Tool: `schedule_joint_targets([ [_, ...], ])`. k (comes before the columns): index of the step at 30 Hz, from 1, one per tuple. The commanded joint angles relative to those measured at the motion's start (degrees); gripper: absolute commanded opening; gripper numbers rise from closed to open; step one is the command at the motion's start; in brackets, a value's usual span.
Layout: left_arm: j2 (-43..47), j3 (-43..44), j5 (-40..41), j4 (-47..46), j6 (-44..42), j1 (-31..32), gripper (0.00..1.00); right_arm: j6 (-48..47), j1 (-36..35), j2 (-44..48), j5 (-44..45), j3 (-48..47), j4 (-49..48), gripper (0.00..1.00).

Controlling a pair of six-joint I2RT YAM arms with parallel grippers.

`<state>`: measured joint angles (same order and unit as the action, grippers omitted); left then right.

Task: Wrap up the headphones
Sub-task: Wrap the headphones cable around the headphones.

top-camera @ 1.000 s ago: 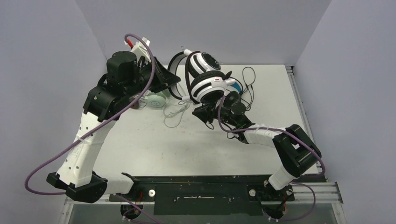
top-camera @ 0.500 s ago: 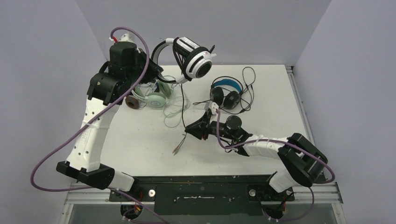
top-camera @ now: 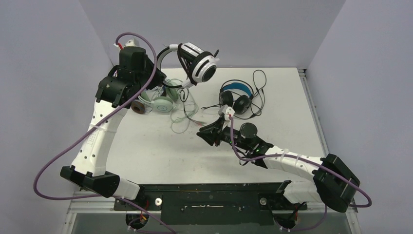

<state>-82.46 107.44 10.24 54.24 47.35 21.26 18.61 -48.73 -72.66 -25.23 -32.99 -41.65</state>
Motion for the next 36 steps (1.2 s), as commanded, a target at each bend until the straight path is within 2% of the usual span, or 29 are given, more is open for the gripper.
schedule_joint_targets([
  [1, 3.60, 2.08, 0.13, -6.71, 1.27, -0.25, 0.00, -1.37, 4.55, 2.48, 8.04, -0.15, 5.02, 0.29],
  [5, 3.63, 3.09, 0.51, -6.22, 0.91, -0.25, 0.00, -1.29, 10.06, 1.46, 3.46, -1.03, 3.22, 0.49],
  [9, 3.26, 4.84, -0.54, -5.54, 1.29, -0.25, 0.00, -4.16, 10.80, -1.07, 3.66, -2.09, -0.09, 0.79],
  [11, 3.18, 5.89, -1.22, -5.45, 1.66, -0.21, 0.00, -4.58, 11.12, -3.79, 4.06, -2.80, -2.55, 0.89],
  [20, 2.24, 10.98, -2.79, -3.95, 2.26, -0.16, 0.00, -3.99, 11.90, -17.08, 1.74, -9.58, -8.82, 0.90],
  [27, 2.07, 12.22, -3.70, -4.04, 3.12, -0.21, 0.00, -2.64, 11.90, -25.24, -0.55, -18.98, -13.37, 0.94],
  [36, 1.64, 13.68, -4.94, -4.86, 4.18, -0.16, 0.00, -2.04, 11.93, -35.45, 2.08, -34.28, -10.62, 0.92],
])
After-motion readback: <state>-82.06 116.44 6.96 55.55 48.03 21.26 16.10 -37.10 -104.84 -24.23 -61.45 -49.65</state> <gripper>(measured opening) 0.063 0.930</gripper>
